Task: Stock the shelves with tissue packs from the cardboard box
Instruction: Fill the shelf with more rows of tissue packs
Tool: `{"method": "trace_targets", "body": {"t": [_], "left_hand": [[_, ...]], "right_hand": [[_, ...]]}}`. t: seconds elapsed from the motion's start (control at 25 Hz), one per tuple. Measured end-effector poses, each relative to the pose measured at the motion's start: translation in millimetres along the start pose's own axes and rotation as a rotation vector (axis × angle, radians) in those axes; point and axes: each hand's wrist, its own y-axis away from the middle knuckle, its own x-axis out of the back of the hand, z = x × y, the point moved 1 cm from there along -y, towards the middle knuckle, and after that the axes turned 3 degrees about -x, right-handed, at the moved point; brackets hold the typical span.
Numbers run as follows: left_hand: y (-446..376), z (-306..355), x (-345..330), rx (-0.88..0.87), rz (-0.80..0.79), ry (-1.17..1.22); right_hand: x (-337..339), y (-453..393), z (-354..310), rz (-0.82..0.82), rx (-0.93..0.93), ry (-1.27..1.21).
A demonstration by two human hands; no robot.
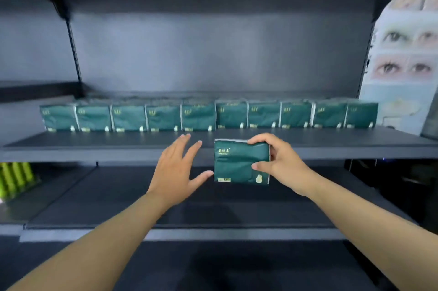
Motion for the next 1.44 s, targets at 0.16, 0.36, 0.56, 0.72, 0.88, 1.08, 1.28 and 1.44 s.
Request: {"method": "trace_targets", "body": {"t": [0.16,0.36,0.56,0.72,0.88,1.08,1.28,1.44], "left_hand": [[-56.1,-27.8,-1.1,0.048,0.064,-0.051],[-112.0,-64.0,-48.4,0.062,-0.064,-0.211],[-153.8,-90.4,-95.6,0.089,-0.07,-0.224],[-160.6,-97.3,-113.6,0.069,-0.073,-0.207],[-161.2,-97.2,-114.1,0.073,-0.091,-0.169],[-160.8,-96.1,-112.6,0.073,-0.093,-0.158],[-153.5,-91.9,-94.3,0.036,0.027,-0.056],[-121.8,-74.6,-64.5,0.006,0.132,-0.036]], "right_hand": [[16.8,-55.2,-29.5,0.112,0.088,0.102],[17.2,-139.4,3.0,0.22,0.05,0.21],[5.5,-206.4,52.7,0.198,0.048,0.284],[0.4,-222.8,78.0,0.272,0.101,0.538],[-1.9,-227.1,82.3,0.252,0.146,0.782],[-5.1,-223.4,81.3,0.254,0.135,0.919],[-2.3,-191.2,59.6,0.432,0.141,0.755],[-1.7,-125.0,45.3,0.439,0.223,0.676]]}}
